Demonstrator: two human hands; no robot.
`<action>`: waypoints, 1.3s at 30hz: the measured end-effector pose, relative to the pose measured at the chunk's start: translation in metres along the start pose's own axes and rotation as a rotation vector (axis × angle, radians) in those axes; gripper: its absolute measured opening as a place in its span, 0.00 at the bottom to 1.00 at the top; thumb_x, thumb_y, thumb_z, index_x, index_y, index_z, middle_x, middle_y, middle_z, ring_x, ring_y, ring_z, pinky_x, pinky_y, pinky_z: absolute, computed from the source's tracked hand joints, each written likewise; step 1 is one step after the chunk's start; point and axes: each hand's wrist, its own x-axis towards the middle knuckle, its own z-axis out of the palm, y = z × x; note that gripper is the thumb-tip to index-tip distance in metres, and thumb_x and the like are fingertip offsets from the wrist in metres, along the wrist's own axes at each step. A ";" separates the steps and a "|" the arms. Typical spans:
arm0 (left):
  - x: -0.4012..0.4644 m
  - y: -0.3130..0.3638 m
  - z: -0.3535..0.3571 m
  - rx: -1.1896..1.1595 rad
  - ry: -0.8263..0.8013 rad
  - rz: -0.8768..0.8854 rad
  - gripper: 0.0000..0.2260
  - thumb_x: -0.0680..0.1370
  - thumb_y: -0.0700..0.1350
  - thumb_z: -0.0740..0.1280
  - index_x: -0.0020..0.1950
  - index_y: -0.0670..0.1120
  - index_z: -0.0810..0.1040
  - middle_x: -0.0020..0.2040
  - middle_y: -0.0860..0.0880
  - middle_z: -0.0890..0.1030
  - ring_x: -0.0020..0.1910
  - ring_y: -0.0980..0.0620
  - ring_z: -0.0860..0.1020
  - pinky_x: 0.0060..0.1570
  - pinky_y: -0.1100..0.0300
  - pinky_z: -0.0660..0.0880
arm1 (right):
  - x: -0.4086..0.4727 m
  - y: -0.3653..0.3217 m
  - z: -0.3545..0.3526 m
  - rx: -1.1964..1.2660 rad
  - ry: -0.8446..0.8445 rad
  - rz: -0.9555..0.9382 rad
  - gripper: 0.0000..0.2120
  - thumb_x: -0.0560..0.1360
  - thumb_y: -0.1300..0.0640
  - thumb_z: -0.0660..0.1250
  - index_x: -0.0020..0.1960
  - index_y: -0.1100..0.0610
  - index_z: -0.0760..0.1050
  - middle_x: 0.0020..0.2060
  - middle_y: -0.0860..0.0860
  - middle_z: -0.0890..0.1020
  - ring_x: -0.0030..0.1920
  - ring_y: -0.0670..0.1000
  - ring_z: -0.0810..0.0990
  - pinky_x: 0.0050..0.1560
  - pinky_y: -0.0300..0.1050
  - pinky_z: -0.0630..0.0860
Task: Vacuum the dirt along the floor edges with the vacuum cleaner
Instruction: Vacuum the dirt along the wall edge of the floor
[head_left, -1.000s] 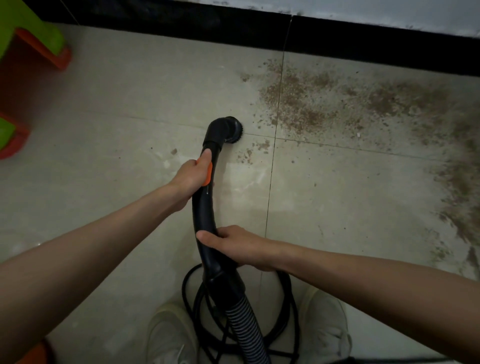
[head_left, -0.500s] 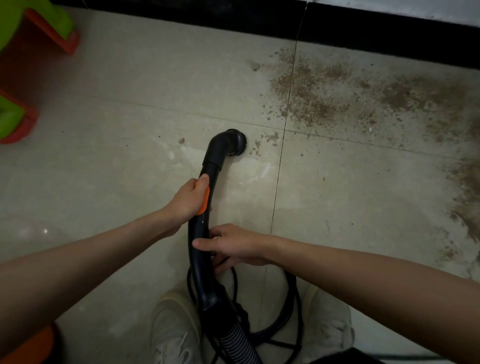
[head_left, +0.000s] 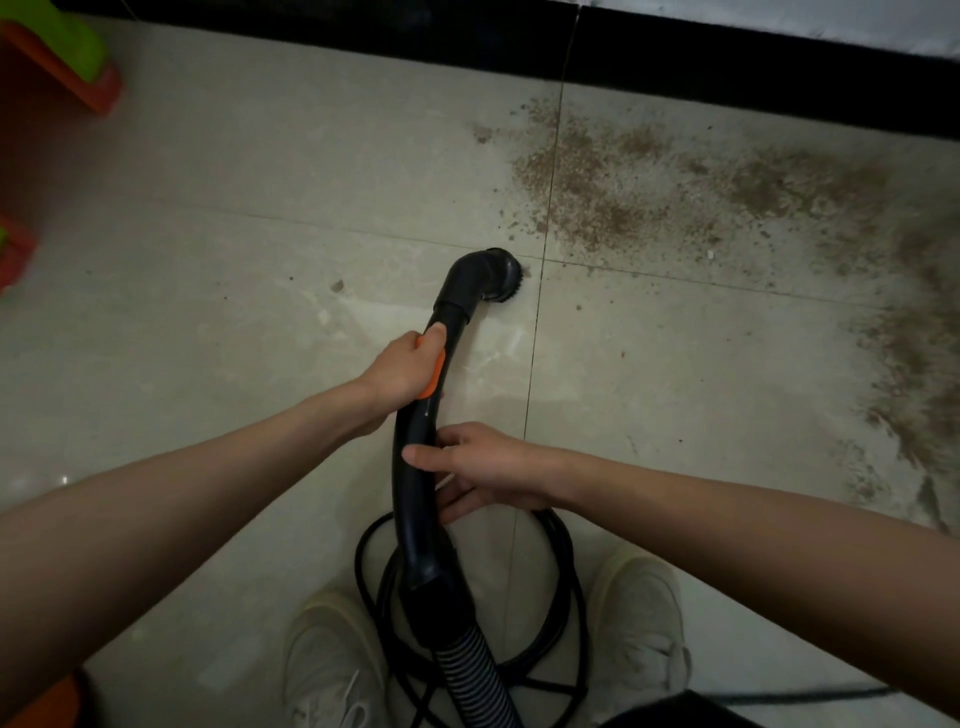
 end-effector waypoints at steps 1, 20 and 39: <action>0.002 0.002 0.001 -0.008 -0.015 -0.002 0.19 0.82 0.56 0.51 0.55 0.42 0.71 0.39 0.44 0.78 0.36 0.49 0.77 0.35 0.59 0.72 | 0.000 0.000 -0.002 0.005 0.006 -0.002 0.11 0.82 0.54 0.62 0.59 0.60 0.70 0.52 0.58 0.80 0.55 0.61 0.82 0.59 0.54 0.78; -0.006 -0.040 -0.079 -0.507 0.407 -0.148 0.16 0.80 0.56 0.54 0.45 0.46 0.72 0.35 0.44 0.75 0.32 0.49 0.73 0.34 0.57 0.71 | 0.042 -0.007 0.053 -0.479 0.080 -0.199 0.23 0.81 0.41 0.57 0.64 0.58 0.70 0.57 0.57 0.79 0.55 0.56 0.79 0.57 0.51 0.75; -0.036 -0.080 -0.100 -0.615 0.615 -0.319 0.15 0.81 0.54 0.55 0.42 0.46 0.71 0.34 0.44 0.75 0.32 0.48 0.74 0.34 0.58 0.72 | 0.049 -0.020 0.078 -0.789 -0.070 -0.261 0.18 0.82 0.41 0.54 0.49 0.56 0.68 0.44 0.52 0.74 0.45 0.54 0.74 0.43 0.45 0.65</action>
